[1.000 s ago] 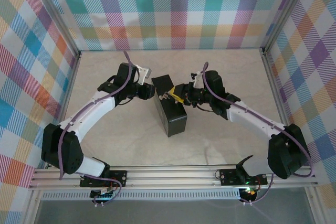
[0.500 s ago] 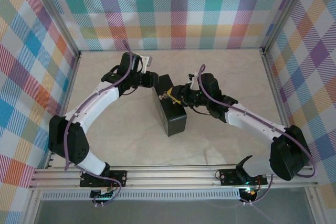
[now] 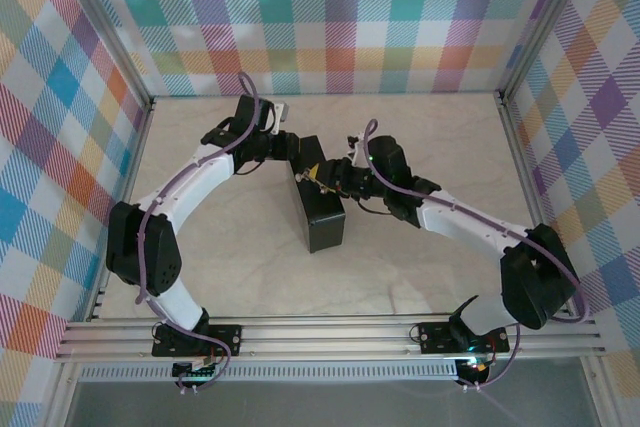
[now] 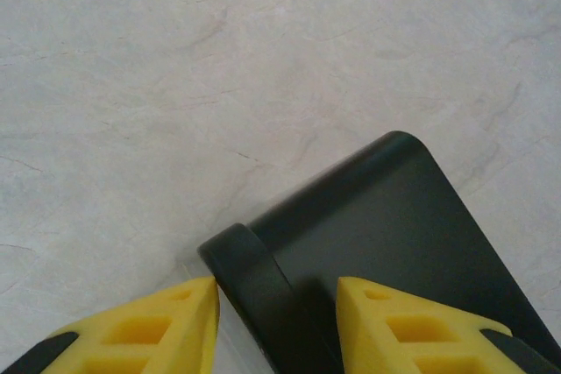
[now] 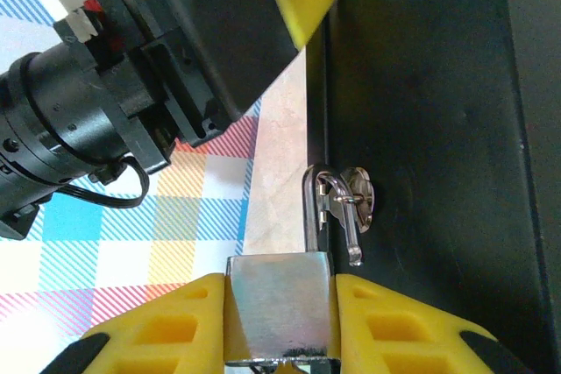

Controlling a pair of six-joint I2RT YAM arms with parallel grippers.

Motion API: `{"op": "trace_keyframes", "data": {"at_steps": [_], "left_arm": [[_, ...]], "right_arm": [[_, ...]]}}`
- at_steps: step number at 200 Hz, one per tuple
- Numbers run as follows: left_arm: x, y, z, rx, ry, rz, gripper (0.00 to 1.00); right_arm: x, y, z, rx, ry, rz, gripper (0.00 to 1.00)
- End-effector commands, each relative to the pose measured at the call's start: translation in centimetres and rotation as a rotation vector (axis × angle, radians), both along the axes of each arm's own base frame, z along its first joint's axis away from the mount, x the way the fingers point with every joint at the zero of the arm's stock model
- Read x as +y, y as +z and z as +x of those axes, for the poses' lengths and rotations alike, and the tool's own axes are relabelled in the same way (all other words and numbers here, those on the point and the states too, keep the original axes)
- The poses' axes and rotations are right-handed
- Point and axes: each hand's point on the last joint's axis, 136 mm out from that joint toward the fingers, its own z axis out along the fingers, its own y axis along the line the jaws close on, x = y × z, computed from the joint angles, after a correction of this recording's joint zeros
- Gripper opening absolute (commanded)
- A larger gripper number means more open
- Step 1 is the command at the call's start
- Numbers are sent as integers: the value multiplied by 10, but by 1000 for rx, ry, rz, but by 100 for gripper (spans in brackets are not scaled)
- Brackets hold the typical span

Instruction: Unlock a padlock with a key

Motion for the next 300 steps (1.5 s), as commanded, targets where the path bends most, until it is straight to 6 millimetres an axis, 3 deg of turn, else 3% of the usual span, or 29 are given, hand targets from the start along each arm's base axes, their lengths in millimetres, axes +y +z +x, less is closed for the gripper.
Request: {"op": "trace_keyframes", "data": {"at_steps": [1,56,157,187,225,238,253,271,300], "left_arm": [[-3,-8,-6,31,-31,-2,38],[-2,-7,-6,41,-45,-19,37],[-6,-19,-15,91,-68,-34,32],[-6,-23,-15,102,-64,-32,31],[-7,-27,-18,122,-64,-39,30],[-7,-26,-18,124,-65,-44,29],[-8,-23,-19,125,-67,-52,29],[-9,-18,-20,123,-67,-65,29],[-12,-20,-23,136,-69,-86,28]], "right_arm": [[7,-8,-1,-66,78,-75,19],[25,-11,-16,-240,349,-152,19],[43,-20,-33,-373,671,-190,19],[50,-10,-35,-397,711,-177,18],[57,5,-55,-516,779,-153,19],[56,2,-55,-528,773,-167,19],[54,-6,-41,-494,691,-229,16],[50,-18,-17,-395,526,-296,12],[45,-28,8,-259,266,-244,11]]}}
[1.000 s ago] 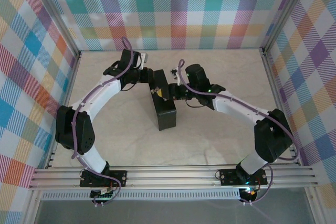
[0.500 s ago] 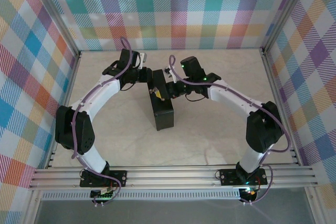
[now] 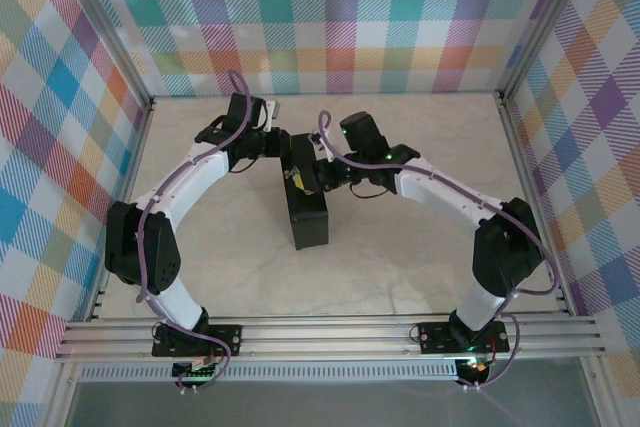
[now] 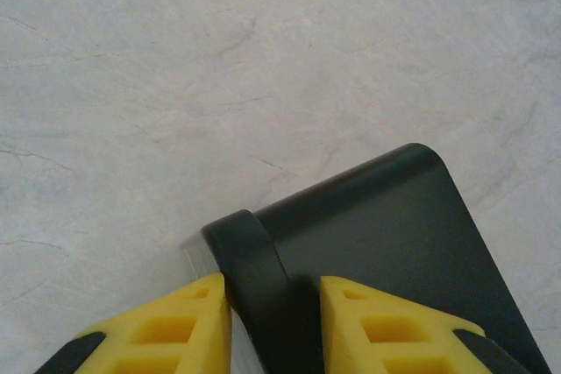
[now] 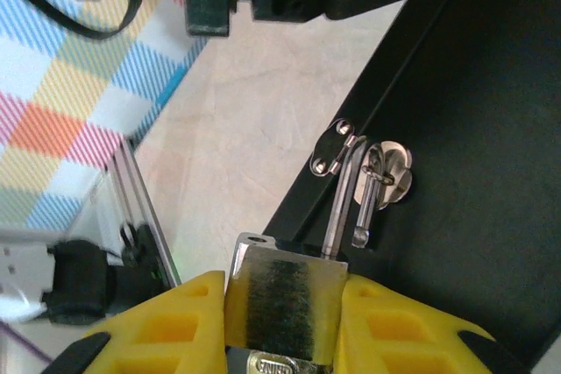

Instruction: Unlock a padlock with a key

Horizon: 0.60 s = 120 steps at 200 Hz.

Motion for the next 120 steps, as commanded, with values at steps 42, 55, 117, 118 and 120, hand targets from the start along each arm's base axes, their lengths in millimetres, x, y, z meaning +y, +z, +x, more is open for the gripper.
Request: {"op": "trace_keyframes", "data": {"at_steps": [42,55,117,118,120], "left_arm": [[-29,-28,-34,152,-116,-83,26],[-29,-29,-35,156,-119,-80,26],[-29,-31,-37,164,-128,-81,25],[-29,-32,-37,164,-128,-81,25],[-28,-32,-37,164,-127,-81,25]], "right_arm": [[-2,-19,50,21,-453,181,13],[-3,-18,58,12,-488,197,13],[-11,-46,80,63,-582,50,19],[-12,-47,81,63,-584,48,20],[-13,-47,82,63,-589,47,20]]}}
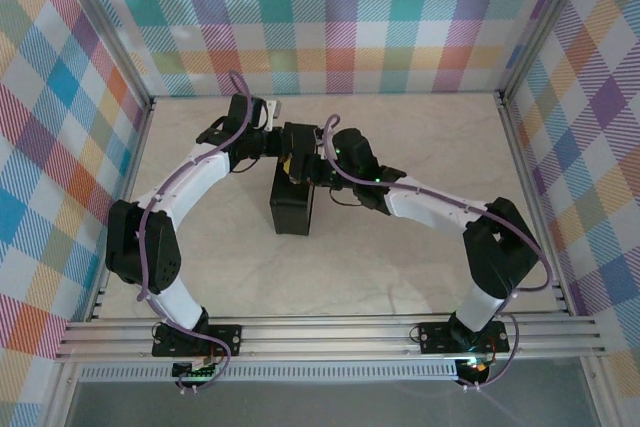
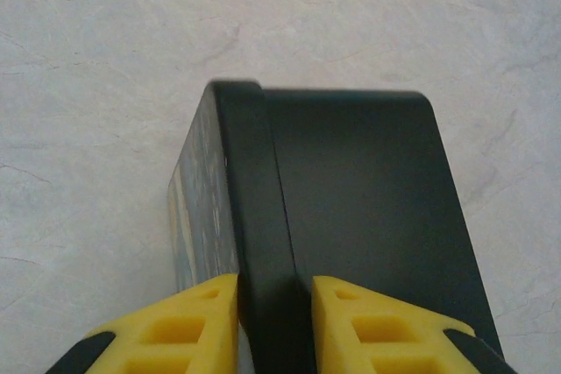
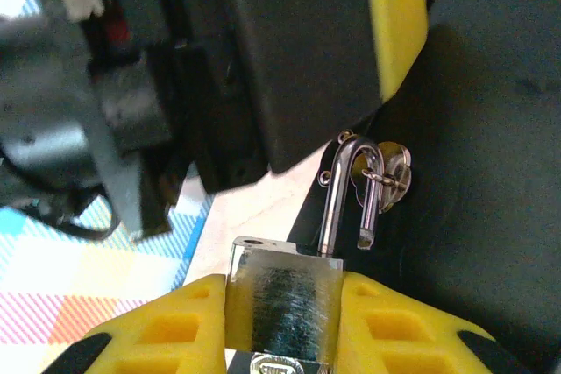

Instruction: Unlock a padlock with a key

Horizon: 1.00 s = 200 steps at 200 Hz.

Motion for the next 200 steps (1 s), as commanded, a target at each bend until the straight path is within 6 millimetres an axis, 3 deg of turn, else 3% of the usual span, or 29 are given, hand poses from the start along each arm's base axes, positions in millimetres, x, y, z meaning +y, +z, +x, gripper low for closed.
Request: {"op": "trace_keyframes", "data": {"at_steps": [1,25,76,121,200], "left_arm": [[-22,-31,-40,174,-117,-41,25],[-19,-32,-41,176,-113,-34,25],[-16,-26,-38,164,-103,-34,24],[-16,-25,-36,166,-101,-33,24],[-16,-13,-35,152,-93,-46,24]], "right_arm": [[-33,-50,36,43,-187,-158,20],[-46,-53,42,69,-186,-131,26],[-57,-49,35,84,-114,-103,40],[-77,-44,34,49,-138,-180,43],[-94,6,25,-212,-18,-454,51]]}}
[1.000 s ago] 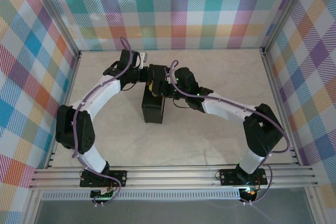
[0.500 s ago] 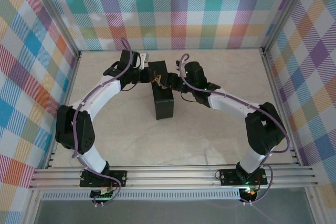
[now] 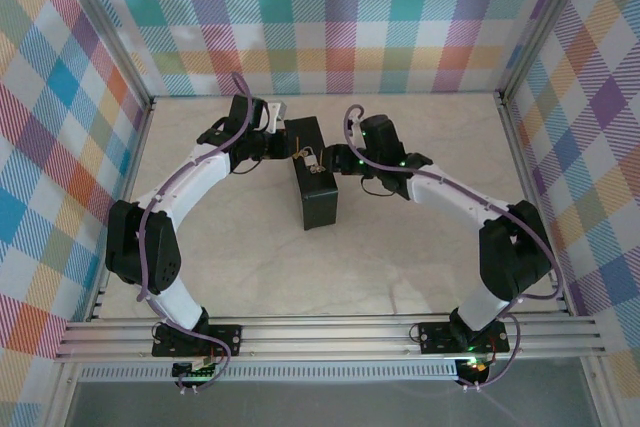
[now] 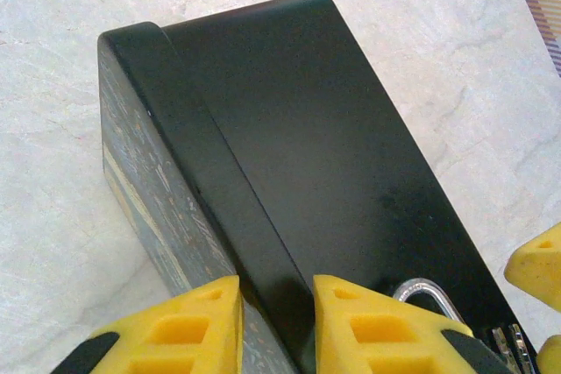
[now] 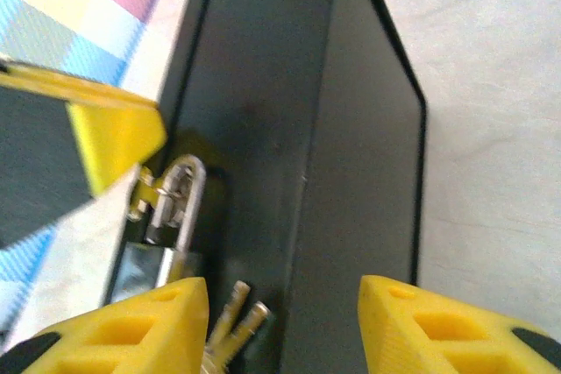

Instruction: Unlock a padlock with a key

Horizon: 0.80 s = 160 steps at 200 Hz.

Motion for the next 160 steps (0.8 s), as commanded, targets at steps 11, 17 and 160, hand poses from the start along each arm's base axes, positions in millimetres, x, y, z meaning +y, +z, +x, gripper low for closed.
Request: {"op": "trace_keyframes", "data": {"at_steps": [11,17,160], "left_arm": [[-2,-9,-23,108,-20,11,24],[-2,-7,-23,105,-17,6,24],[25,24,-19,64,92,22,40]], "right_arm": [[-4,31,-14,-113,87,-183,52],[0,32,-17,-121,106,-205,53],[40,14,-6,-231,184,-541,60]]}}
